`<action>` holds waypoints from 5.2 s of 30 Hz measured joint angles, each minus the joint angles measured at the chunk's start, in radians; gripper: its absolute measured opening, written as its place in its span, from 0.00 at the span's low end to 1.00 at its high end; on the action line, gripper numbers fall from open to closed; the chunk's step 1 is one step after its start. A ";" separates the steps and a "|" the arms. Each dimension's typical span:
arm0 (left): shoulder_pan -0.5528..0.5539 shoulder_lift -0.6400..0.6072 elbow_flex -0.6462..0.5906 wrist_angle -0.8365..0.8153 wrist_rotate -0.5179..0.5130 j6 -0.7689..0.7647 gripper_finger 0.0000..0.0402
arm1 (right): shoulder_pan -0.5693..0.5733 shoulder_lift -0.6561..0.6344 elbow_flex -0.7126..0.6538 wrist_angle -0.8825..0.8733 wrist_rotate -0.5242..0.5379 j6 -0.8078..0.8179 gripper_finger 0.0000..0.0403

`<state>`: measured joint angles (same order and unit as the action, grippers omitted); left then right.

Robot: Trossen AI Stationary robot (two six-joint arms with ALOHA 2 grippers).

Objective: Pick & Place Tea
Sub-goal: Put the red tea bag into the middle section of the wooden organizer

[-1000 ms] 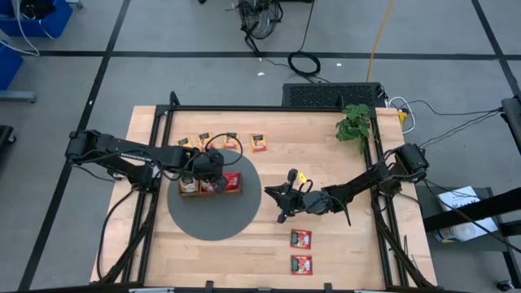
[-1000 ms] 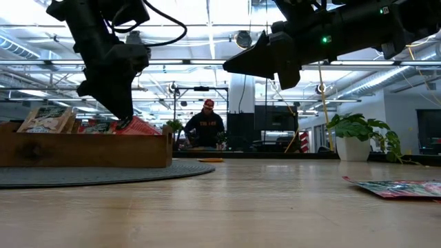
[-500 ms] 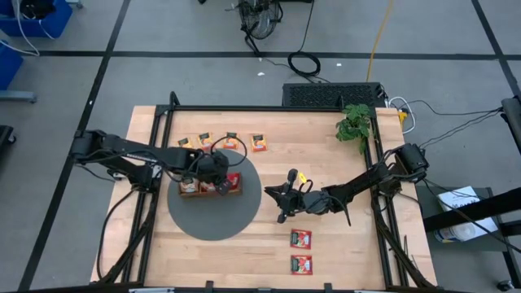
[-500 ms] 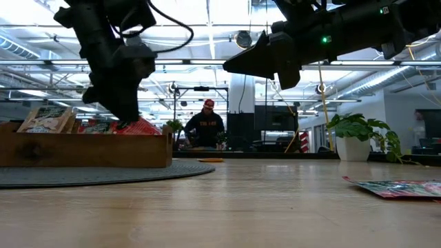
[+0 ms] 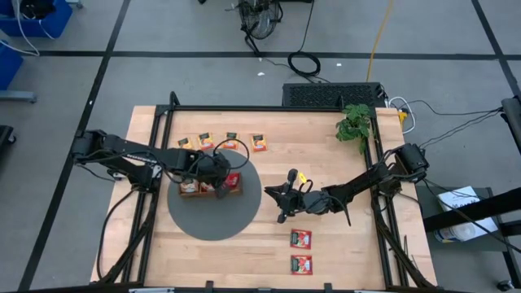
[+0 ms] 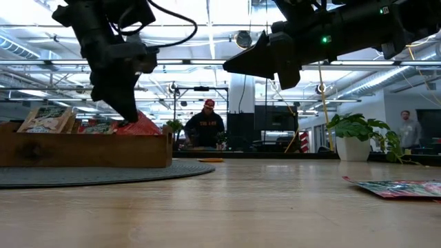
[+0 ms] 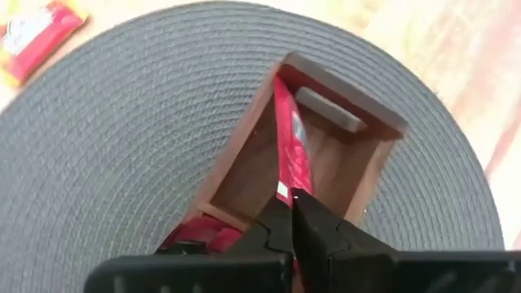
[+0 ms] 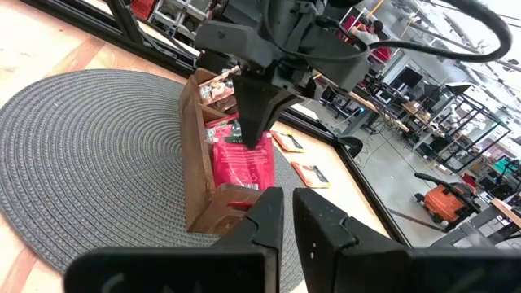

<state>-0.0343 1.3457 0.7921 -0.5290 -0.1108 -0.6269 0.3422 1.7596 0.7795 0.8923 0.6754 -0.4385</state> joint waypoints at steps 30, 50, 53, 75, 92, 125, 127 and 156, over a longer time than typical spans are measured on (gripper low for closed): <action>-0.113 0.081 0.422 -0.765 0.110 0.511 0.00 | 0.000 0.000 0.000 -0.007 0.000 0.000 0.04; -0.055 0.271 0.422 -0.802 0.108 0.587 0.00 | 0.000 0.000 0.000 -0.007 0.000 0.000 0.04; -0.047 0.271 0.422 -0.801 0.109 0.555 0.00 | 0.000 0.000 0.000 -0.007 0.000 0.000 0.04; -0.007 0.238 0.422 -0.724 0.051 0.331 0.20 | 0.000 0.000 0.000 -0.007 0.000 0.000 0.04; -0.102 -0.154 0.422 -0.251 0.004 0.595 0.61 | 0.078 -0.080 0.000 -0.088 0.068 0.060 0.06; -0.122 -0.648 0.121 0.144 -0.082 0.591 0.62 | 0.287 0.145 0.650 -1.748 -0.514 0.947 0.64; -0.122 -0.643 0.121 0.144 -0.082 0.589 0.62 | 0.260 0.171 0.629 -1.747 -0.555 0.949 0.68; -0.122 -0.643 0.121 0.144 -0.082 0.589 0.62 | 0.200 0.142 0.280 -1.435 -0.720 1.157 0.58</action>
<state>-0.1567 0.7025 0.9131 -0.3847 -0.1925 -0.0383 0.5426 1.9018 1.0595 -0.5426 -0.0448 0.7189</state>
